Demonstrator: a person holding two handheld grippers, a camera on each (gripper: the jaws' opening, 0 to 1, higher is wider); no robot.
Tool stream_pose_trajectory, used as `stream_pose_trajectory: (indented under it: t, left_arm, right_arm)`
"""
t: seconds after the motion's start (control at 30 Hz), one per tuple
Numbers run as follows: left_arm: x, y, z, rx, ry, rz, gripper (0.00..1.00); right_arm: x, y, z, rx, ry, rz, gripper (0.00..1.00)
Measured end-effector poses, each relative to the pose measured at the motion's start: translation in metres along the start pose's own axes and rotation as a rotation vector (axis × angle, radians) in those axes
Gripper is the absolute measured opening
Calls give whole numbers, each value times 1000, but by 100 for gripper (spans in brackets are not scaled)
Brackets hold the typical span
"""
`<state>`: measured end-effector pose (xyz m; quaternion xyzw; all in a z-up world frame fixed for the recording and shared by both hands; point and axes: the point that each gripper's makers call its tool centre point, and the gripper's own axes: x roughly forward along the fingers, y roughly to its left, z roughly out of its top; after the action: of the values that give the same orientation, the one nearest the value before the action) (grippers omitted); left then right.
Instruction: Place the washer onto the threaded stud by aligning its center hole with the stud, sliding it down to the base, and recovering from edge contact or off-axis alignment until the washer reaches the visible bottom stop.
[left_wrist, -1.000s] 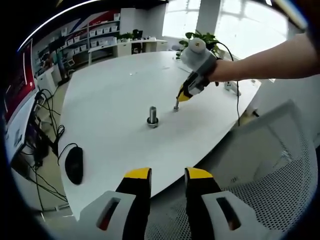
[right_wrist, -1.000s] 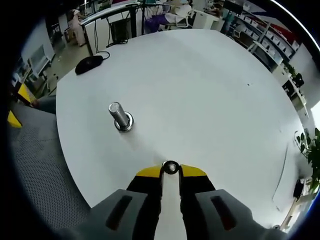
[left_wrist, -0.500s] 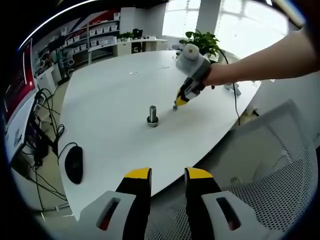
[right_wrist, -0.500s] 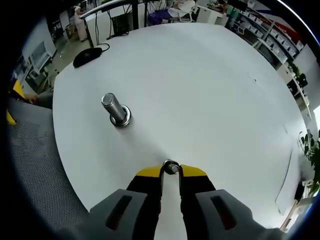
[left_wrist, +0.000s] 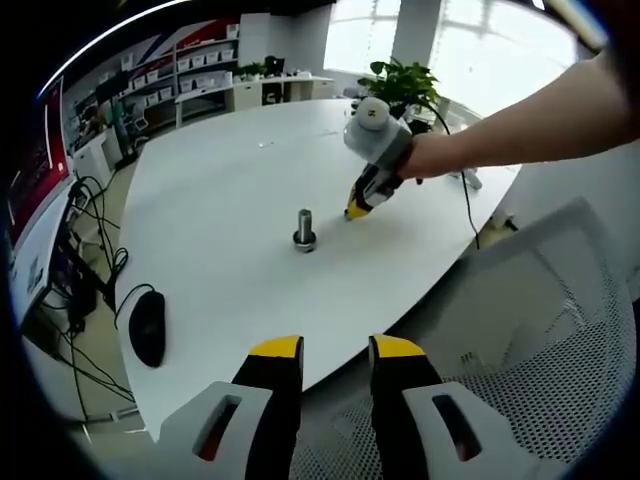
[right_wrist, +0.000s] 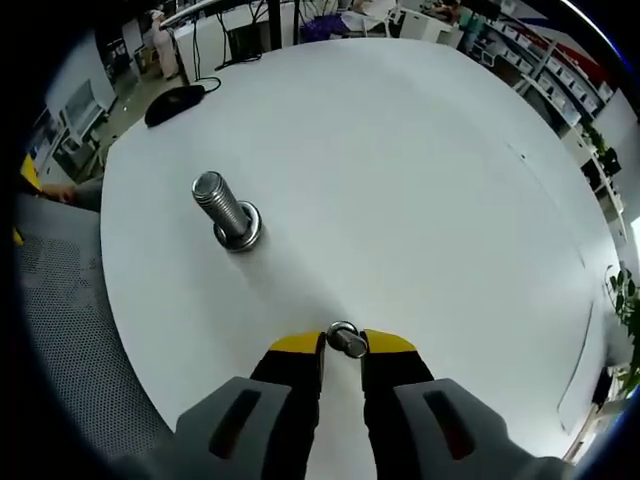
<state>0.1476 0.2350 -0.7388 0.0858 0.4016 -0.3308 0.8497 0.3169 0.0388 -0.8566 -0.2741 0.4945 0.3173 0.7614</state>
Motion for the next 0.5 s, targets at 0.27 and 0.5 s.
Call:
stream_pose_trajectory:
  t: [0.27, 0.5]
  left_arm:
    - [0, -1, 0, 4, -1, -1, 24]
    - [0, -3, 2, 19, -5, -9, 24]
  right_arm:
    - [-16, 2, -8, 10, -26, -13, 20]
    - [-39, -2, -16, 32, -73, -41, 20]
